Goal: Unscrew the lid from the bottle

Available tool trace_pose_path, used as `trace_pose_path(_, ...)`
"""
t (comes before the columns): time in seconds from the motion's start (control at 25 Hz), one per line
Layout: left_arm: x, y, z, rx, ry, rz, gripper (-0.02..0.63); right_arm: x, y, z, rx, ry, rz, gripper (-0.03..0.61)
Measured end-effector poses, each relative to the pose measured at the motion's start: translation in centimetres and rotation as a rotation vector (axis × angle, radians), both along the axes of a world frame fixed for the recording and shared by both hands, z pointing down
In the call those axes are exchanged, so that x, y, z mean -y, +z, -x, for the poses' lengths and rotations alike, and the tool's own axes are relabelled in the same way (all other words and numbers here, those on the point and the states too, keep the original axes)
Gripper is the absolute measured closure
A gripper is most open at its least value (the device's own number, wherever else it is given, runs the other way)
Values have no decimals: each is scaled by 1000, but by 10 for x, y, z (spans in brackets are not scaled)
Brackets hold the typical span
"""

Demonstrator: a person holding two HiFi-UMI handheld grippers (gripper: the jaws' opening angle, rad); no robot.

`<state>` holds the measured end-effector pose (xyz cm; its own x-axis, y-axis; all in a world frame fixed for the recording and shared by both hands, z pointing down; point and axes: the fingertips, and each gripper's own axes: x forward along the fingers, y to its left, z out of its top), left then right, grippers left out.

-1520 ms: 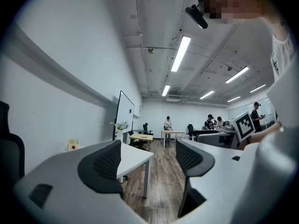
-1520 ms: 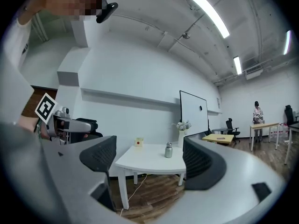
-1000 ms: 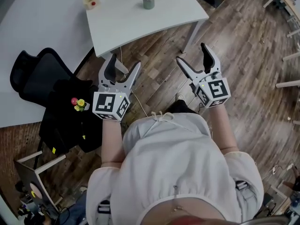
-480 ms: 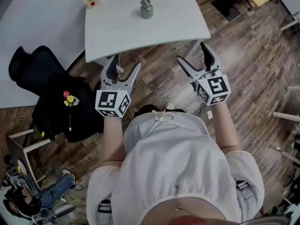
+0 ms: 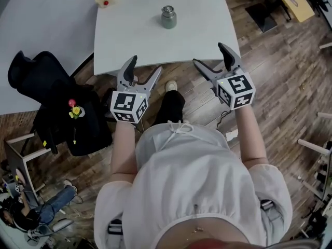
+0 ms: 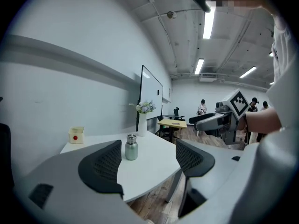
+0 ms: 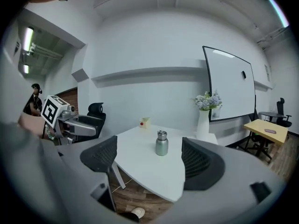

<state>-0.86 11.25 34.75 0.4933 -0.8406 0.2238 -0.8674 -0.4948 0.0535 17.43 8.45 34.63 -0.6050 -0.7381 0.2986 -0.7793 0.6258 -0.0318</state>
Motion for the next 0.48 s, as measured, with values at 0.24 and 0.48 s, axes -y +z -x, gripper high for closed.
trace_pose_path(0.24,78,14,-5,41,66,12,252,74,18,28,-81,-88,50,146)
trace_pose_path(0.48,157,54,-5,80,182,72,252,154,47,56,-145,-161,154,147)
